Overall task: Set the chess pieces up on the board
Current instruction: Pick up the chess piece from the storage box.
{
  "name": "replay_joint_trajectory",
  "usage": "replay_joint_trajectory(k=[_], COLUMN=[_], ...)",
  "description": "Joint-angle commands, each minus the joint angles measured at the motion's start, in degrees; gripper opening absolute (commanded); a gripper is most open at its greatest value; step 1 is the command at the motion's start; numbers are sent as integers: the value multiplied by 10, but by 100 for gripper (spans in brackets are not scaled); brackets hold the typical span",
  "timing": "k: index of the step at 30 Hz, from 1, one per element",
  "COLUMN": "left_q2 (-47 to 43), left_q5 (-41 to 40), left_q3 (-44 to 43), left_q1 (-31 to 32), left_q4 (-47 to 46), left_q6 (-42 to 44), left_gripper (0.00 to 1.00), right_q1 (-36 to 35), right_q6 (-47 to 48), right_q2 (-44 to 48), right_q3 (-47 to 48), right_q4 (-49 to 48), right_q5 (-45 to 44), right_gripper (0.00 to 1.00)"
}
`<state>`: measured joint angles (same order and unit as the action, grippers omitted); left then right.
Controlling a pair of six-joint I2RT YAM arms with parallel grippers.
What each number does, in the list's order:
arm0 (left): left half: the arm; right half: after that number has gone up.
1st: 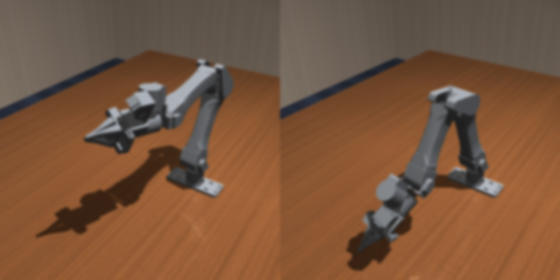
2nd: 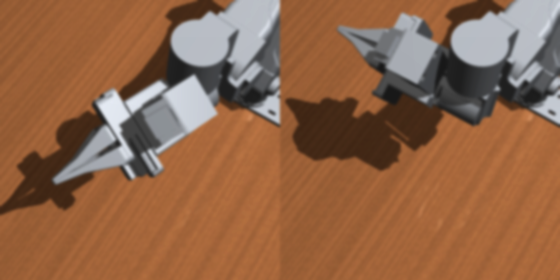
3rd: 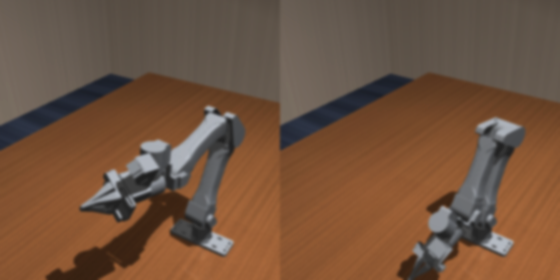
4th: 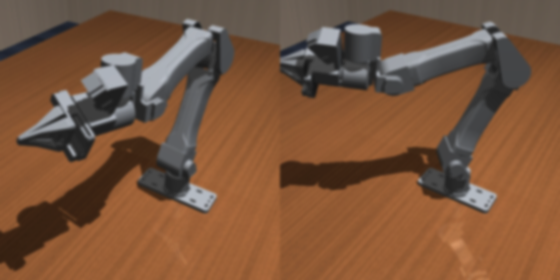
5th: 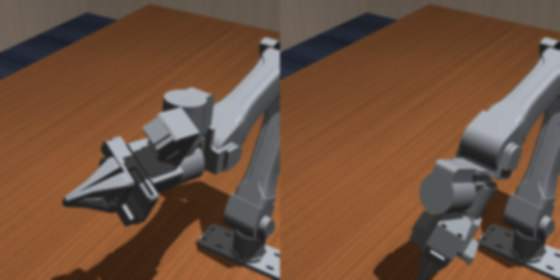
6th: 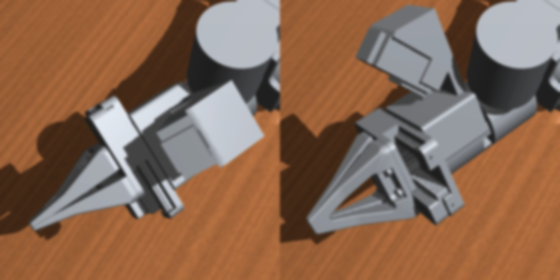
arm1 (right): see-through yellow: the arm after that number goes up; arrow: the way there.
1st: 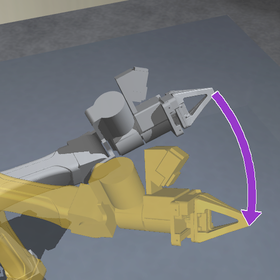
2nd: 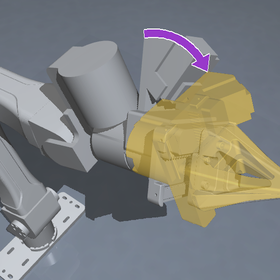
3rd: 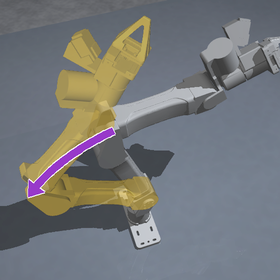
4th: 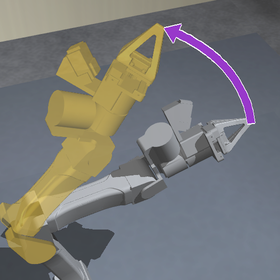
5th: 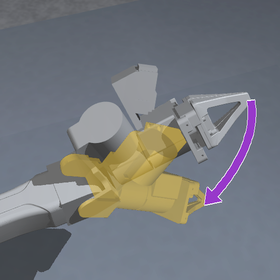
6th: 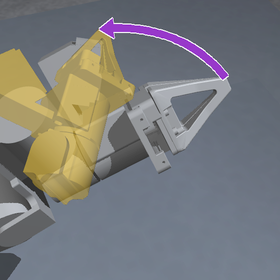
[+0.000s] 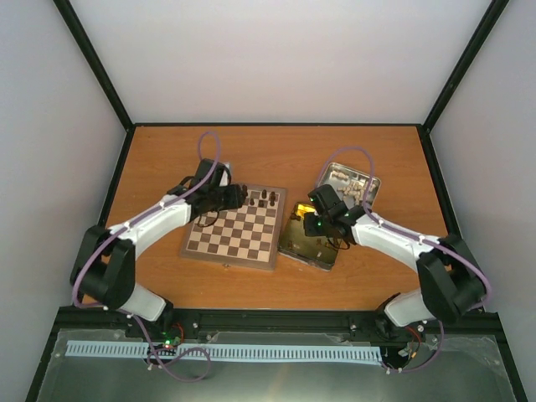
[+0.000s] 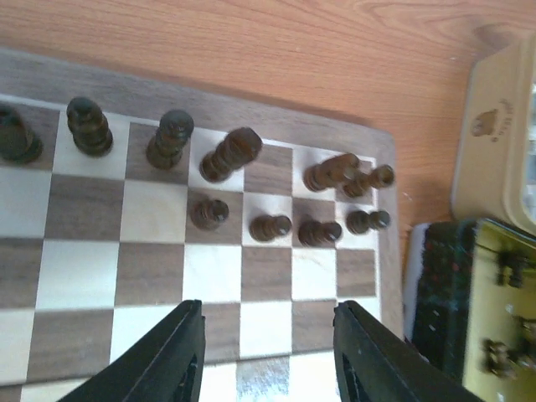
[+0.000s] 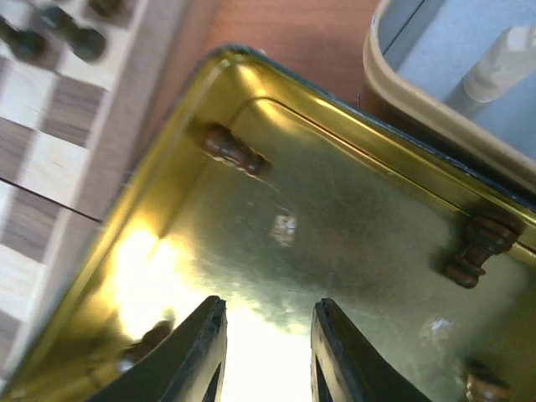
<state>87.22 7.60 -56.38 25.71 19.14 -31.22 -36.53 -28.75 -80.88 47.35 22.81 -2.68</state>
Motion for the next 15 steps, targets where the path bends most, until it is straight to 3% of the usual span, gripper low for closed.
replay_joint_trajectory(k=[1,5,15], left_q2=[-70,-118,-182], left_q5=[32,49,15], left_q3=[35,57,66], left_q1=[-1,-1,-3], left_q4=[-8,-10,18], left_q6=[-18,-16,-8], left_gripper=[45,47,50], right_q1=[23,31,37], right_q6=[95,128,222], right_q2=[-47,-100,-188], right_q3=[-7,15,57], right_q4=[-52,-74,-138], right_q5=[29,34,55], right_gripper=[31,42,39])
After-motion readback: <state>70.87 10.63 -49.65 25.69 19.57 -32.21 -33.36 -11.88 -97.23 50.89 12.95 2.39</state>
